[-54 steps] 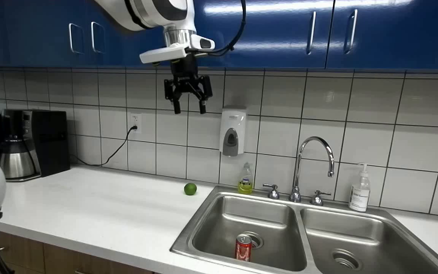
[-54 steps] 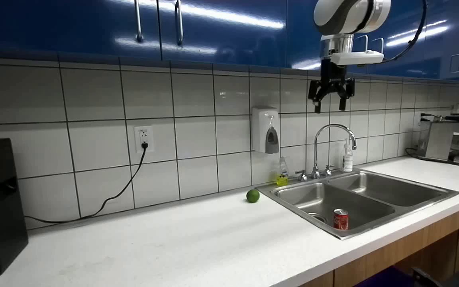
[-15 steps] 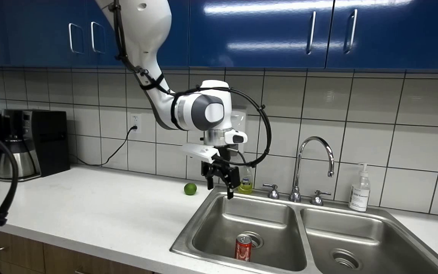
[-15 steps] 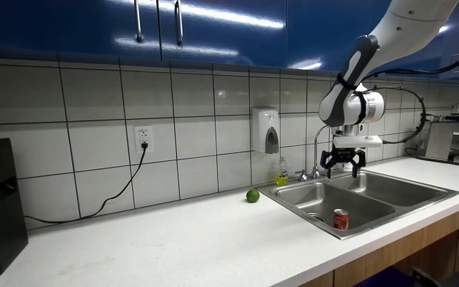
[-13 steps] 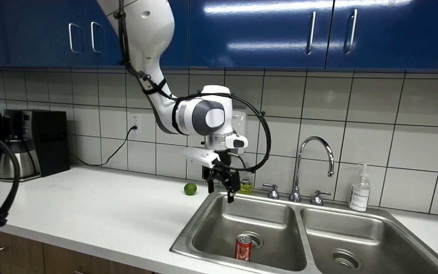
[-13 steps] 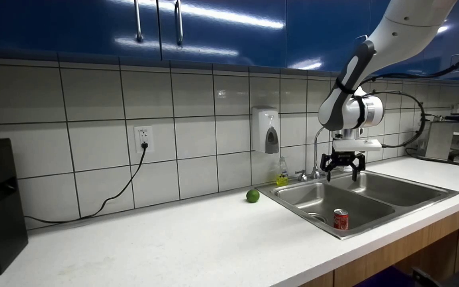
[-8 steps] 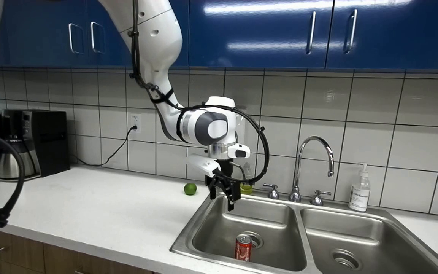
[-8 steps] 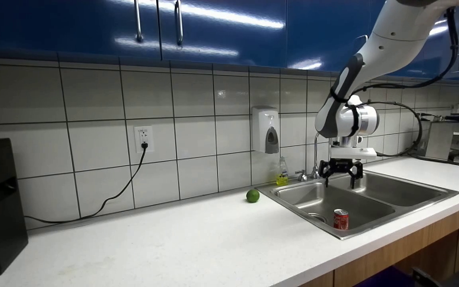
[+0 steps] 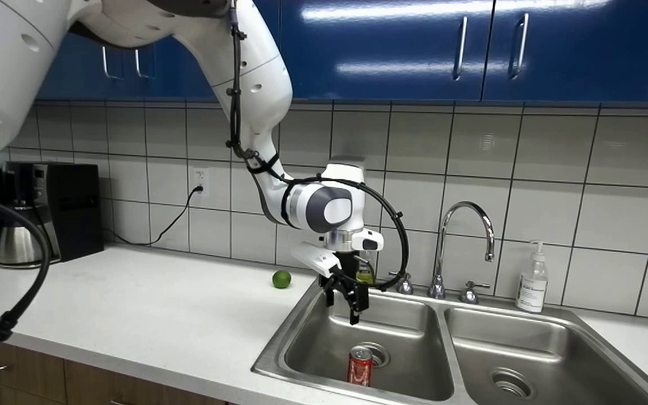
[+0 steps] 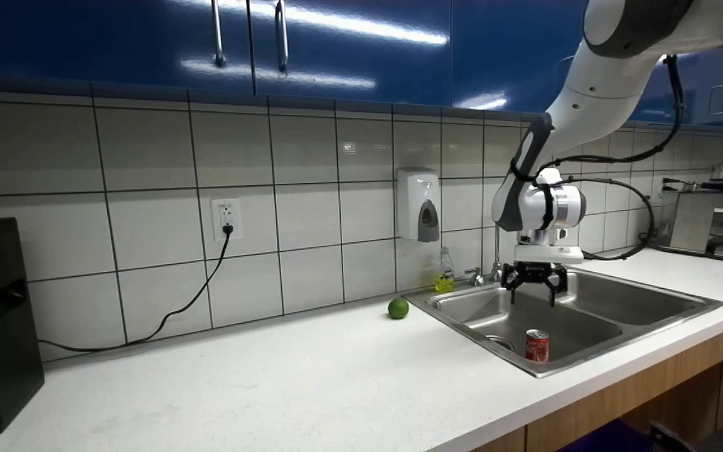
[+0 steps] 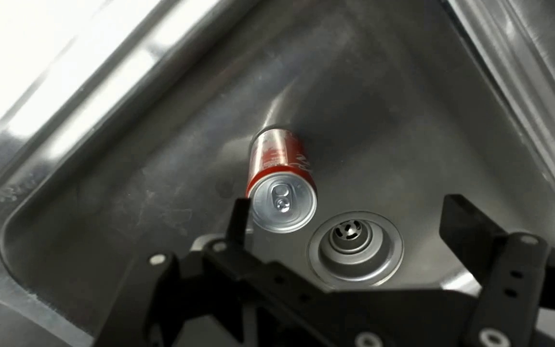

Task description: Remove the red can from the sink and put it on the counter

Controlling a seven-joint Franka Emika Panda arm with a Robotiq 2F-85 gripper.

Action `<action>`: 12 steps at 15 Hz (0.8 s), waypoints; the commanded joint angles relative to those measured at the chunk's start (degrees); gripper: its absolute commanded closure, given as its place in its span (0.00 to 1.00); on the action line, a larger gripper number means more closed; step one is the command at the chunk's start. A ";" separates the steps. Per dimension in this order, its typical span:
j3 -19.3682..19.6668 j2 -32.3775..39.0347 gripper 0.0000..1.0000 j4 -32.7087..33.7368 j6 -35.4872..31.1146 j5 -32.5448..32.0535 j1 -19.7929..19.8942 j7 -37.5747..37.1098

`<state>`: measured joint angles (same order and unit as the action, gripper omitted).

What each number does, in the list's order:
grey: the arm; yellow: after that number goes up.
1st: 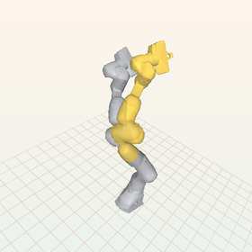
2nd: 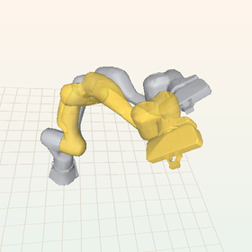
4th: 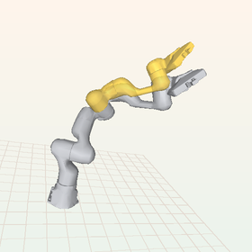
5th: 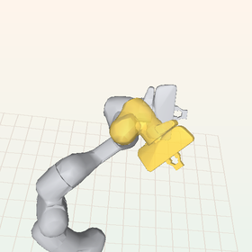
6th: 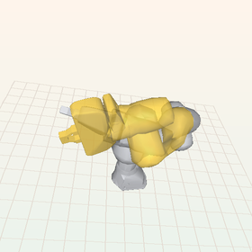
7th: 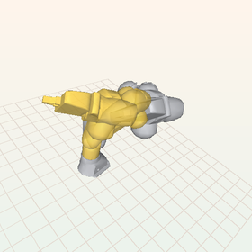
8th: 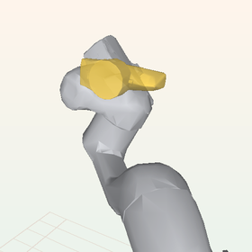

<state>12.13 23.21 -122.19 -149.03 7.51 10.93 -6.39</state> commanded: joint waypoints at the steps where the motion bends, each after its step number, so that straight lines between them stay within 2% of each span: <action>1: -0.83 5.07 0.00 5.85 0.59 1.12 2.58 0.84; 12: -3.14 15.42 0.00 16.01 2.99 1.20 6.74 3.51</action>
<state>10.89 36.25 -109.72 -148.55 7.51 15.74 -5.29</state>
